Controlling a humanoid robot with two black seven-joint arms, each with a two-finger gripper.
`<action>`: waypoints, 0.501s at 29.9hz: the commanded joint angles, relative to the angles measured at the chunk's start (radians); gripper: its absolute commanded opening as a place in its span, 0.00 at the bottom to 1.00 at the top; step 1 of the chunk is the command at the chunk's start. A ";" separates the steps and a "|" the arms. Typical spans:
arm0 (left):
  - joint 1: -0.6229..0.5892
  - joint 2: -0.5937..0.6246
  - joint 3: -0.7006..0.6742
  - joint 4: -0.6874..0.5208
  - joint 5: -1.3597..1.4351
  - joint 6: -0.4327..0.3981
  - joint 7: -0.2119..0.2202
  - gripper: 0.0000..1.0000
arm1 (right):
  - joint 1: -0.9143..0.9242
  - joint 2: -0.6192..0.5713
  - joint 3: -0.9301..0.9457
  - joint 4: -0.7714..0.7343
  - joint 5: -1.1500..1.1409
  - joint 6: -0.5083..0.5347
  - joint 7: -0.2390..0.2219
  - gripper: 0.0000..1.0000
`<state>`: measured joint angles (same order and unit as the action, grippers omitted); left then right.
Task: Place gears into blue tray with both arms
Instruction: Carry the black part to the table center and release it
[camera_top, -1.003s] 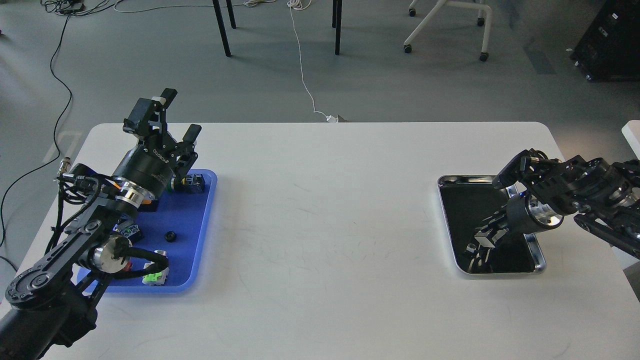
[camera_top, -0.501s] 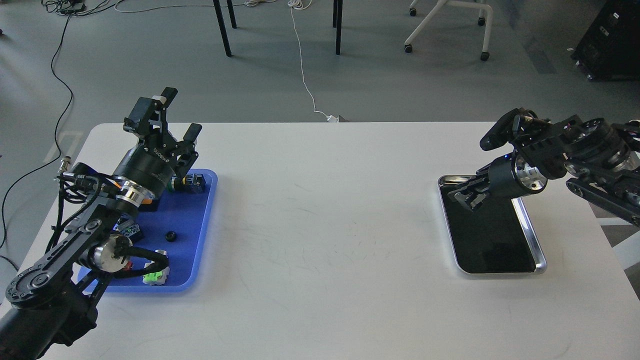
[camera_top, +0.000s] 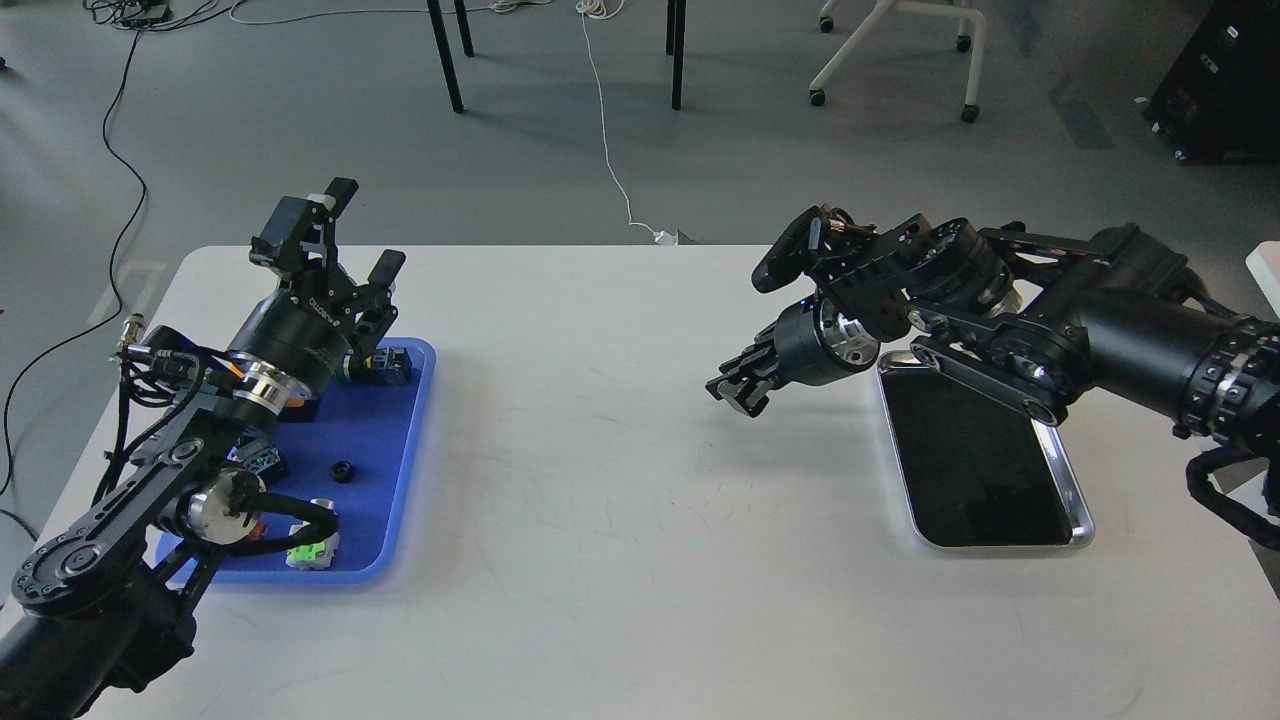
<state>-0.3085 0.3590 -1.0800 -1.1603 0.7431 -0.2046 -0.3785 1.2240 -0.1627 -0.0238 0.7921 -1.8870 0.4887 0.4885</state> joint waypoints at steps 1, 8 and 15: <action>0.000 0.000 0.000 -0.001 -0.001 -0.001 0.001 0.98 | -0.023 0.098 -0.021 -0.047 0.000 0.000 0.000 0.19; 0.000 -0.002 0.002 0.001 -0.001 -0.001 0.007 0.98 | -0.064 0.141 -0.044 -0.050 0.000 0.000 0.000 0.20; 0.000 0.000 0.005 0.001 0.001 -0.001 0.007 0.98 | -0.083 0.149 -0.044 -0.050 0.000 0.000 0.000 0.25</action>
<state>-0.3084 0.3575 -1.0755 -1.1598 0.7432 -0.2051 -0.3712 1.1458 -0.0150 -0.0673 0.7422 -1.8866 0.4886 0.4887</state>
